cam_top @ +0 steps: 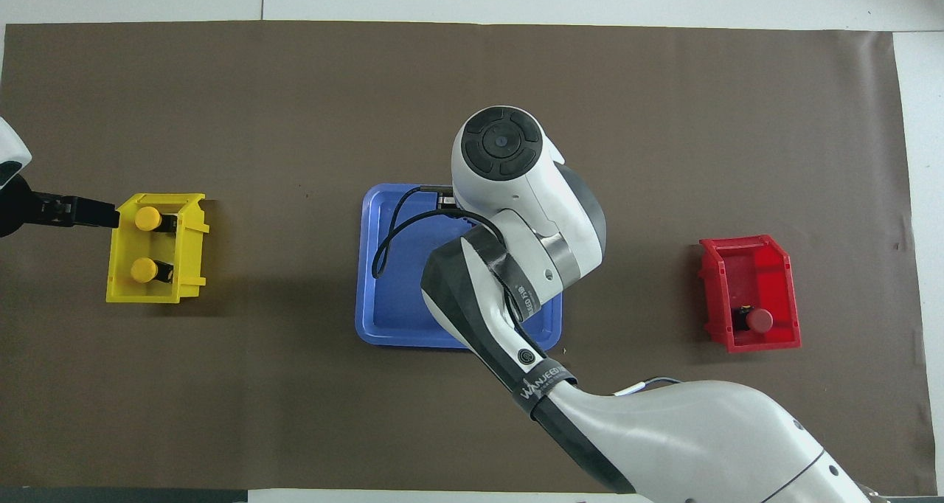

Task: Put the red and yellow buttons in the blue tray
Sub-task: 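Place the red button in the tray while the left gripper reaches yellow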

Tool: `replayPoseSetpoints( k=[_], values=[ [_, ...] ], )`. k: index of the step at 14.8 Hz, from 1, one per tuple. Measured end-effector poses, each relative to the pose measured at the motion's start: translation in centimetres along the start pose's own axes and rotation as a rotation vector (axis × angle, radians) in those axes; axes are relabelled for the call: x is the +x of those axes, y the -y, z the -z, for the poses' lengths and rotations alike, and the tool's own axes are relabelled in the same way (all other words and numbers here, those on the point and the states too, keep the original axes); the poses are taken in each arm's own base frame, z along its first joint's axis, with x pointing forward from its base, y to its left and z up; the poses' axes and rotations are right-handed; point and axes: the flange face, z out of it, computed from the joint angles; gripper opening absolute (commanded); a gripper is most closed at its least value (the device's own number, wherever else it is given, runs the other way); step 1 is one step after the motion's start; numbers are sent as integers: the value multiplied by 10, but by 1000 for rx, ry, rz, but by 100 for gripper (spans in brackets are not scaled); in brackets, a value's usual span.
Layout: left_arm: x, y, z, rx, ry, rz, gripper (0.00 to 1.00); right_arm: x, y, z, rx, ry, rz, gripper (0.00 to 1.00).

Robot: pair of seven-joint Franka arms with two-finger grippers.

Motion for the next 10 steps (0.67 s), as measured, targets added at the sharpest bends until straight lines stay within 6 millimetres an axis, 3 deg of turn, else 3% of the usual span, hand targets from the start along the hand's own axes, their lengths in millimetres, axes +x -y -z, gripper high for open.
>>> replayPoseSetpoints(
  k=[6,8,10],
  values=[
    [9,6,-82,0,26,8,100,0,-7,-9,-21,20,-8,19],
    [18,7,-107,2,24,8,83,-6,-5,-15,-29,31,0,24],
    [21,7,-119,1,29,9,64,-13,0,-19,-34,36,12,41]
  ],
)
